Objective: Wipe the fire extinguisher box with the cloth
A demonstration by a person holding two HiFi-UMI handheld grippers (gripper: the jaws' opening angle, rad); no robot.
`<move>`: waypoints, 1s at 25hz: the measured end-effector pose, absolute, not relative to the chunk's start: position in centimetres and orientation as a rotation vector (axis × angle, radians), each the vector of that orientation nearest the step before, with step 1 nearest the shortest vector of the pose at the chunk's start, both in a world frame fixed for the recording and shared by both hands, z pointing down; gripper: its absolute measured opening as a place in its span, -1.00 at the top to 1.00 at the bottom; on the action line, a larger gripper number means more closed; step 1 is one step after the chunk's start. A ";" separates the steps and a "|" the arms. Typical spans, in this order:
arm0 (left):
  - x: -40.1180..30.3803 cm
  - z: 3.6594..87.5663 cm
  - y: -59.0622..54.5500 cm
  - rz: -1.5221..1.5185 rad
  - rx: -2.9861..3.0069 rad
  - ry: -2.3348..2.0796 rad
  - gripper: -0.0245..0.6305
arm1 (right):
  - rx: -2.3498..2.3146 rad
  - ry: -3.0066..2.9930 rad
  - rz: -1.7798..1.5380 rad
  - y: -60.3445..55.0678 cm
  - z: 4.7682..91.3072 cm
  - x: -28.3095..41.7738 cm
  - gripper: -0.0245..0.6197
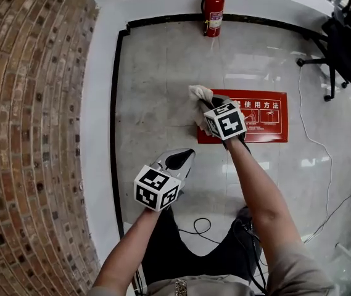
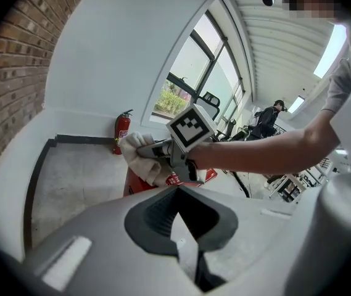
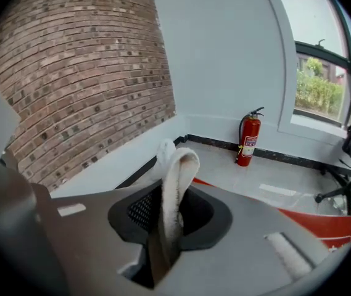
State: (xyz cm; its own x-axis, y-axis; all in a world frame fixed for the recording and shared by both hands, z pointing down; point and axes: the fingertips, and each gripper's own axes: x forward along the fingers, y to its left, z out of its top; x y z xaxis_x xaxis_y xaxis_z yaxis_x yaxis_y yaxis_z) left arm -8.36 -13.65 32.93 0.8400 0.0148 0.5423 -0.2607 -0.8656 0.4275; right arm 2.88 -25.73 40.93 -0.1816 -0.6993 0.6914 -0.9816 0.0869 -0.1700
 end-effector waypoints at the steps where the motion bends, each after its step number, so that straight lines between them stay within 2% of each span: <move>1: -8.3 33.1 -13.8 0.757 2.522 -0.177 0.92 | 1.672 -1.934 0.884 -26.2 40.9 3.8 0.65; 8: -4.8 33.9 -12.7 0.776 2.519 -0.144 0.92 | 1.852 -1.854 0.971 -24.0 40.5 13.2 0.65; 17: 2.4 34.9 -7.5 0.808 2.531 0.020 0.92 | 2.091 -1.592 1.058 -11.9 40.9 27.3 0.66; 25: 6.2 34.9 -3.1 0.826 2.575 0.219 0.92 | 2.227 -1.314 1.158 0.1 42.4 32.9 0.67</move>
State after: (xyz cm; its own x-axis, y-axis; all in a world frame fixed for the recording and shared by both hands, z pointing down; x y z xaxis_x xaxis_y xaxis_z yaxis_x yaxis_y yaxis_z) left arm 6.18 -3.12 34.91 0.8106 0.2728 0.5182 0.0197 -0.8970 0.4415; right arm 32.88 0.08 42.44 0.2538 -0.5880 0.7680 -0.8359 -0.5329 -0.1318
